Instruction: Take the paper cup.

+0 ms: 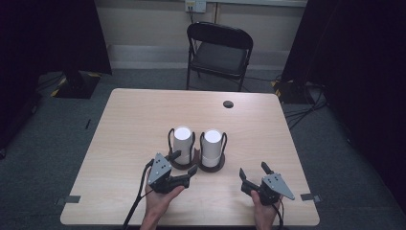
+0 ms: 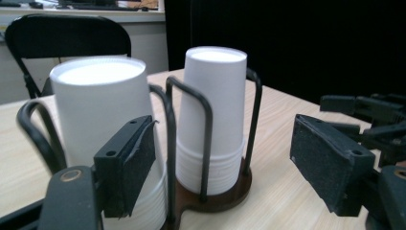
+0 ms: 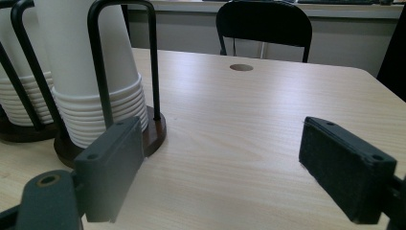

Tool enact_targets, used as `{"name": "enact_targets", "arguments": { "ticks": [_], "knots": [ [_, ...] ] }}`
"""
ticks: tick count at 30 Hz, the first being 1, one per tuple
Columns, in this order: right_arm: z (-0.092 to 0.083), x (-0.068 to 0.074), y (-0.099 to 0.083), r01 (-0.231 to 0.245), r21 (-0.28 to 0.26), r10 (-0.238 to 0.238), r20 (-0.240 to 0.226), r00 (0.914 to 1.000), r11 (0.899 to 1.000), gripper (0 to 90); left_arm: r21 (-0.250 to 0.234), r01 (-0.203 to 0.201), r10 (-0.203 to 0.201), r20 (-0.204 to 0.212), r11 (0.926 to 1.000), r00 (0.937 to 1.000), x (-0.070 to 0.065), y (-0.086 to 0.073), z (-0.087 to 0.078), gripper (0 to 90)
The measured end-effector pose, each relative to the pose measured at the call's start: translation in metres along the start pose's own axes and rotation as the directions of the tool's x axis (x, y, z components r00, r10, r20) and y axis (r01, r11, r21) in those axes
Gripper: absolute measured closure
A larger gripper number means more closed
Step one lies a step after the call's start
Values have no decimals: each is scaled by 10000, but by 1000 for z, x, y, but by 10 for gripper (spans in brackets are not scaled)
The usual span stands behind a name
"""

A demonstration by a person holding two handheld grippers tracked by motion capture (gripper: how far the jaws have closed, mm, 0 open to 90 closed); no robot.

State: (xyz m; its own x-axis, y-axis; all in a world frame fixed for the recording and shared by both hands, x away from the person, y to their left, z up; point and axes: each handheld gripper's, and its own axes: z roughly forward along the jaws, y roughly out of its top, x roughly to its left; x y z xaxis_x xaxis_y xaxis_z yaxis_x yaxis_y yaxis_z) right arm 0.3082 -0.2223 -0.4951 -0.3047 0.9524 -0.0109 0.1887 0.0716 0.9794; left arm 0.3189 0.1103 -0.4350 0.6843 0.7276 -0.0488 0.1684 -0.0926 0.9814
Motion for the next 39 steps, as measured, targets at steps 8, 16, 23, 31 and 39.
{"name": "enact_targets", "arguments": {
  "ticks": [8,16,23,31,39],
  "knots": [
    [0,0,0,3,4,-3,17,10000,10000,149,32,-339,338,195,9994,9992,-6,11,10,250],
    [0,0,0,-27,76,26,90,10000,10000,152,36,-438,436,483,9990,9979,-7,25,23,270],
    [0,0,0,-41,54,41,48,10000,10000,153,-30,-676,677,359,9977,9971,-12,34,33,247],
    [0,0,0,-97,70,97,92,9999,9999,153,138,-588,582,388,9982,9975,-2,38,46,237],
    [0,-1,0,-165,104,164,141,9998,9998,153,189,-851,840,557,9962,9949,0,51,60,243]
  ]
}}
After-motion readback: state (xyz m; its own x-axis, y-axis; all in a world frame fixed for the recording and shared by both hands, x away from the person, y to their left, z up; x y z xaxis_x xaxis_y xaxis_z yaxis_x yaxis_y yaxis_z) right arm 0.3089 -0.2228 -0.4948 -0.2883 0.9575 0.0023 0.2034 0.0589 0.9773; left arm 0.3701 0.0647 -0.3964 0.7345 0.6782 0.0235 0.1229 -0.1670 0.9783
